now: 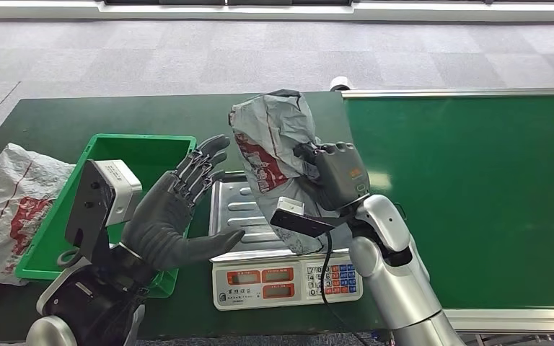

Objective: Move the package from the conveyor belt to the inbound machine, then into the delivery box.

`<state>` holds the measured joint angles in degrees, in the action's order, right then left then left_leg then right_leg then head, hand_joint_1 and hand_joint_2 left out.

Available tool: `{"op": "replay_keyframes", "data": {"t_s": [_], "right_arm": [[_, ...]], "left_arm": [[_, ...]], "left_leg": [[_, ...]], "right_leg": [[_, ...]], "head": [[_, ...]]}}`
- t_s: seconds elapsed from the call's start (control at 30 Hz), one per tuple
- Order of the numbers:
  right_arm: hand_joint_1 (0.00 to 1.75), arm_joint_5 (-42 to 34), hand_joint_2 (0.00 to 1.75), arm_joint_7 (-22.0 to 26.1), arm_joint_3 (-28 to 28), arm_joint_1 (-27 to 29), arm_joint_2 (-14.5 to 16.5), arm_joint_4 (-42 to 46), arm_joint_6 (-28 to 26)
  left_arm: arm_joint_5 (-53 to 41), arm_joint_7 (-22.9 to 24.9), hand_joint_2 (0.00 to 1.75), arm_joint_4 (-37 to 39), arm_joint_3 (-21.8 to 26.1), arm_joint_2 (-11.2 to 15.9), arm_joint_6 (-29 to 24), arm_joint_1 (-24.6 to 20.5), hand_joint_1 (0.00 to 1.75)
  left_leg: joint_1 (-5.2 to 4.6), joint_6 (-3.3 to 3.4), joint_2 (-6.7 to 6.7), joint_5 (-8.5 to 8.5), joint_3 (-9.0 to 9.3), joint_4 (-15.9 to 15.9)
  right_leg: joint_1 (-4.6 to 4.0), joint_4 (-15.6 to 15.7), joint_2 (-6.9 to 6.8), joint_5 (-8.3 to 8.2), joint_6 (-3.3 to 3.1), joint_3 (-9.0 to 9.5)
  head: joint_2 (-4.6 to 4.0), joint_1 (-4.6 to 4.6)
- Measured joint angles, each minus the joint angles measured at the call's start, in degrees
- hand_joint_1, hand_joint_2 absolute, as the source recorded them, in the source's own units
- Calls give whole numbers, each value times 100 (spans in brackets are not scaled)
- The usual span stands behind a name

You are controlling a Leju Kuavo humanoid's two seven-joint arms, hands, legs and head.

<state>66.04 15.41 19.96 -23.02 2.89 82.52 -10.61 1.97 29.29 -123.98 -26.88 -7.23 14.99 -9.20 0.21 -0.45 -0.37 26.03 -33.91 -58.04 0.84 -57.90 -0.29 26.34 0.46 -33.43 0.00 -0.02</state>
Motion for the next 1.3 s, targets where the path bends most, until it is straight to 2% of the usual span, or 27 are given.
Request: {"op": "replay_keyframes", "data": {"t_s": [0.03, 0.17, 0.27, 0.4, 0.63, 1.13, 1.2, 1.23, 1.3], "right_arm": [[175, -14, 175, 1, 20, -2, 7, -7, 5], [0, -100, 175, -33, 75, -5, 15, -32, -9], [0, -75, 175, -201, 80, 0, 13, -57, -209], [0, 150, 0, -439, 80, 22, 5, -55, -646], [0, 266, 0, -730, 18, 337, -26, 433, -674], [0, 260, 0, -704, -300, 717, -75, 980, -566], [0, 383, 0, -729, -348, 755, -78, 1015, -745], [0, 584, 0, -787, -387, 799, -79, 1062, -1029], [0, 1273, 87, -980, -516, 931, -80, 1256, -1965]], "left_arm": [[-7, 0, 175, 2, 1, -3, 0, 0, 0], [-42, 0, 175, 11, 2, -4, -26, 3, 0], [-106, 0, 175, 14, 2, -4, -142, 4, 0], [-142, 0, 175, 14, 2, -4, -281, 3, 0], [-143, 0, 175, 42, -12, 18, -423, -11, 0], [-129, 0, 175, 203, -100, 20, -403, -158, 0], [-119, 0, 175, 210, -101, 21, -389, -169, 0], [-100, 0, 175, 216, -101, 20, -358, -172, 0], [-44, 0, 175, 244, -101, 16, -246, -179, 0]], "left_leg": [[0, 0, 0, 0, 0, 0], [0, 0, 0, 0, 1, 0], [0, 0, 0, -1, 3, 0], [0, -1, 2, -1, 3, 0], [0, 0, 3, 0, 1, -1], [0, -1, 6, 0, 3, -1], [0, 0, 5, -1, 3, -2], [0, 0, 3, -1, 3, -2], [-1, 0, -1, 0, 1, -4]], "right_leg": [[0, 0, 0, 0, 0, 0], [0, 0, 0, -1, 1, 0], [-1, 0, 0, -1, 0, -1], [-1, 0, 2, -1, 0, -4], [0, 0, 3, -1, 0, -9], [0, 1, 6, -2, 0, -7], [0, 1, 6, -2, 0, -8], [0, 1, 4, -2, 0, -8], [1, 1, -1, -2, 1, -7]], "head": [[0, 0], [0, 0], [0, 0], [0, 0], [0, -1], [0, 0], [0, 0], [0, 0], [0, 1]]}}
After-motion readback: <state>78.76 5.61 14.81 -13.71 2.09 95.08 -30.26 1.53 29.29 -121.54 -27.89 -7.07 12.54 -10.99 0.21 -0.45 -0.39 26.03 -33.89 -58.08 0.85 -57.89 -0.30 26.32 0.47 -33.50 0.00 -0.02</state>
